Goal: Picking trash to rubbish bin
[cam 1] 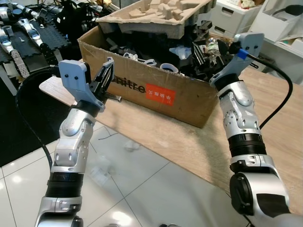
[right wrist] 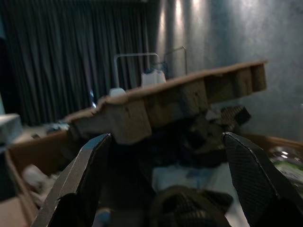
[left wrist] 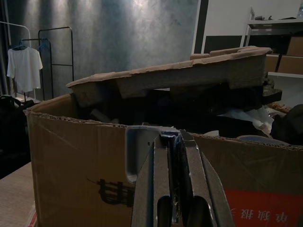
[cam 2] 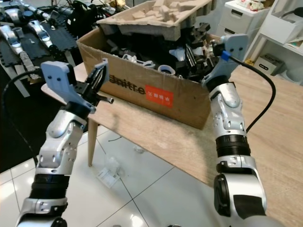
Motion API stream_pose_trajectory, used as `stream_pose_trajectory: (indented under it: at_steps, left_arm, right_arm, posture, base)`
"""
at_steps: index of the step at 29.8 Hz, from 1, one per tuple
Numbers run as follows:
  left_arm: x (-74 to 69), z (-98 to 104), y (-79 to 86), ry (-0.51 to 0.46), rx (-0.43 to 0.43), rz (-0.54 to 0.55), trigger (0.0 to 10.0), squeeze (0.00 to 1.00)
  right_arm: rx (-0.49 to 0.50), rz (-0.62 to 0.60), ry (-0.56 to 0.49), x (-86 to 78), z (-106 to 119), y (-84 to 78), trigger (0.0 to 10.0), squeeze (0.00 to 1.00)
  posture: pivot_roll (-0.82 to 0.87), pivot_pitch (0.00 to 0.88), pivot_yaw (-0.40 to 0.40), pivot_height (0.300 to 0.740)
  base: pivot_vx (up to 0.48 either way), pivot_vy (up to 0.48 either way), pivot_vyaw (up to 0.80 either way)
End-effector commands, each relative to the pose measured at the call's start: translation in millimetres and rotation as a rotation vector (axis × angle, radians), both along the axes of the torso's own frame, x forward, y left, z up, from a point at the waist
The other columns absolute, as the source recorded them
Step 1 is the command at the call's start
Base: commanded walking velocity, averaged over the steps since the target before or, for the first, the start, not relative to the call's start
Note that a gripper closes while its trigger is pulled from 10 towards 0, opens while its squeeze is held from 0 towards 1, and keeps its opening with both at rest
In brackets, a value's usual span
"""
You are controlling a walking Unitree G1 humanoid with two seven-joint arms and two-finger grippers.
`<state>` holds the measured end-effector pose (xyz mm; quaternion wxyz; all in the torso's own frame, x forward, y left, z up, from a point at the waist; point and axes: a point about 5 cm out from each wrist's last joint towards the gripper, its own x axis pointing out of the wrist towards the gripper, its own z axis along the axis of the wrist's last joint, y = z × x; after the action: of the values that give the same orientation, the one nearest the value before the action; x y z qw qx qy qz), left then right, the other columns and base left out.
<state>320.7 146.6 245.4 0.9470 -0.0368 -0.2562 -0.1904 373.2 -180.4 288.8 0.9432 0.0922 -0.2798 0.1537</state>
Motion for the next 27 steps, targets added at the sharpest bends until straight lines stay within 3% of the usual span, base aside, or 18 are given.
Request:
stream_pose_trajectory:
  at_steps: [1,4,10,23,27]
  left_arm:
    - [-2.6,2,1.8,-0.011,0.026,0.006,10.0,0.0]
    - [-3.0,3,2.6,-0.014,0.024,0.011,10.0,0.0]
    - [-3.2,4,2.2,-0.018,0.021,0.014,10.0,0.0]
    - [-3.1,5,2.2,-0.024,0.019,0.015,10.0,0.0]
    - [-3.5,6,-0.1,-0.028,0.008,-0.003,10.0,0.0]
  right_arm:
    - [0.029,0.007,-0.012,-2.7,1,-4.5,10.0,0.0]
    - [0.145,0.116,-0.062,-8.8,12,-3.3,10.0,0.0]
    - [0.263,0.24,-0.113,-16.7,22,-3.8,10.0,0.0]
    - [0.338,0.446,-0.17,-30.8,32,3.2,10.0,0.0]
    - [0.312,0.59,-0.182,-43.2,30,15.3,10.0,0.0]
  posture:
    - [0.13,0.066,-0.037,0.74]
    - [0.14,0.065,-0.043,0.74]
    - [0.14,0.064,-0.05,0.74]
    - [0.14,0.059,-0.053,0.74]
    - [0.13,0.058,-0.052,0.74]
  base:
    - [0.0,0.0,0.0]
    - [0.0,0.0,0.0]
    - [0.0,0.0,0.0]
    - [0.0,0.0,0.0]
    - [0.0,0.0,0.0]
